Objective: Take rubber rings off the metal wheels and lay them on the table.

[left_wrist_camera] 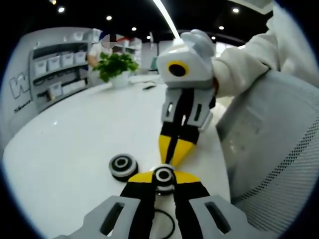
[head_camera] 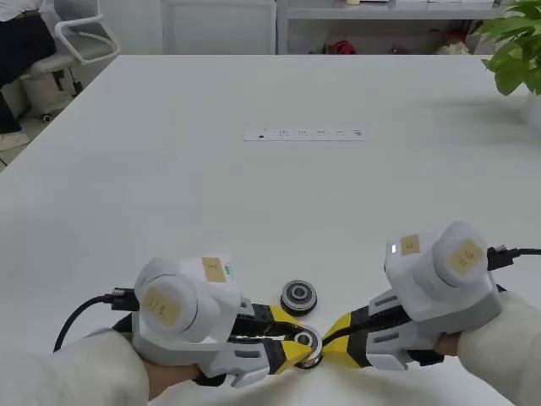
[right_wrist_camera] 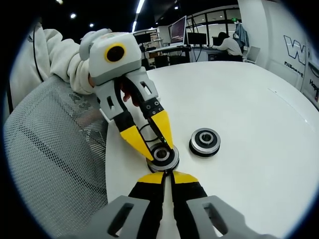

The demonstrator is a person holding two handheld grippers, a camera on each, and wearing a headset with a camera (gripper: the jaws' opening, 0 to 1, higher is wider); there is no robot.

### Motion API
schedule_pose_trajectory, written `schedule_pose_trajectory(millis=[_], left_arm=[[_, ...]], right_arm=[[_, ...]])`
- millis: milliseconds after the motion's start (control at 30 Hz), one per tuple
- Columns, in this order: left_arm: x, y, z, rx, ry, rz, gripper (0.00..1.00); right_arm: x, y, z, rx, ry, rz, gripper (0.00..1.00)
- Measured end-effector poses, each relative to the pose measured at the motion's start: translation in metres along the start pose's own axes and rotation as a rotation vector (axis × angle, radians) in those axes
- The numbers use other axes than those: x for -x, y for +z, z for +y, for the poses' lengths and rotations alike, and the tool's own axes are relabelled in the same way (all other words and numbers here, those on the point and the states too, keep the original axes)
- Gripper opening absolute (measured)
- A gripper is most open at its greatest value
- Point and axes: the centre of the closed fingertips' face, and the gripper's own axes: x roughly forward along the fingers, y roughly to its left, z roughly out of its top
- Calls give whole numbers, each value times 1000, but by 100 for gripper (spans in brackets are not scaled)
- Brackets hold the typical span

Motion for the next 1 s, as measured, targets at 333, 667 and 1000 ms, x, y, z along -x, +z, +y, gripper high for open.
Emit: schedule_pose_trajectory(millis=[333, 667, 1000], left_arm=[[0, 0, 0, -23, 0, 3, 14], [0, 0, -1, -38, 0, 5, 14], [0, -1, -1, -42, -1, 1, 14]], right_arm=[[0, -1, -3, -71, -10, 19, 0], [5, 0, -6, -233, -6, 1, 0], [8, 3, -5, -362, 25, -54, 0]])
